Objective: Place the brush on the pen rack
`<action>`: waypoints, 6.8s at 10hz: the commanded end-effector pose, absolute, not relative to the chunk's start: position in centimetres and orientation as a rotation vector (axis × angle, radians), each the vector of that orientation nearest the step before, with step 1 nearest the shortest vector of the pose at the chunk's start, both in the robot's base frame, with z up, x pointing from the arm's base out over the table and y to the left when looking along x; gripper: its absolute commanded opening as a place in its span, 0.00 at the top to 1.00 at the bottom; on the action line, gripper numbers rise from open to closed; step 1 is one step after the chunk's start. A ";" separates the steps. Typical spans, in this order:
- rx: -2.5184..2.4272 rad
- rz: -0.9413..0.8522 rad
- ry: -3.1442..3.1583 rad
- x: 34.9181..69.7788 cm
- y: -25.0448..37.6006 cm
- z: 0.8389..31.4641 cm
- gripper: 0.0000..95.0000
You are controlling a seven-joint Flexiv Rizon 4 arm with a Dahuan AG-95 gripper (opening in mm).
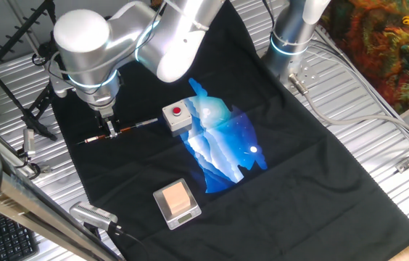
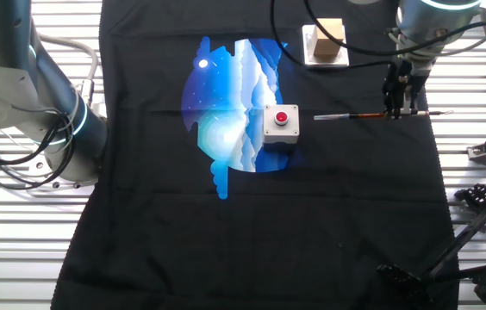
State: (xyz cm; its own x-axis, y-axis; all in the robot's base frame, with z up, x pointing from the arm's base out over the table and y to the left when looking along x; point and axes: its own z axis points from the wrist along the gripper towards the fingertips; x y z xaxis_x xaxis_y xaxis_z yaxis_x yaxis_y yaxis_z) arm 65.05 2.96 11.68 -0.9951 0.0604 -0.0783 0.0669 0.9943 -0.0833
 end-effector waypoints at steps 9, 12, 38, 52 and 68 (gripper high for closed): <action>0.059 -0.211 3.056 64.9 1.7 12.1 1.00; -0.048 -0.208 3.074 64.4 0.1 14.4 1.00; 0.379 -0.246 3.086 56.0 -6.6 23.1 1.00; 0.288 -0.091 3.112 56.0 -12.9 30.4 1.00; 0.201 -0.074 3.124 59.1 -16.6 32.8 1.00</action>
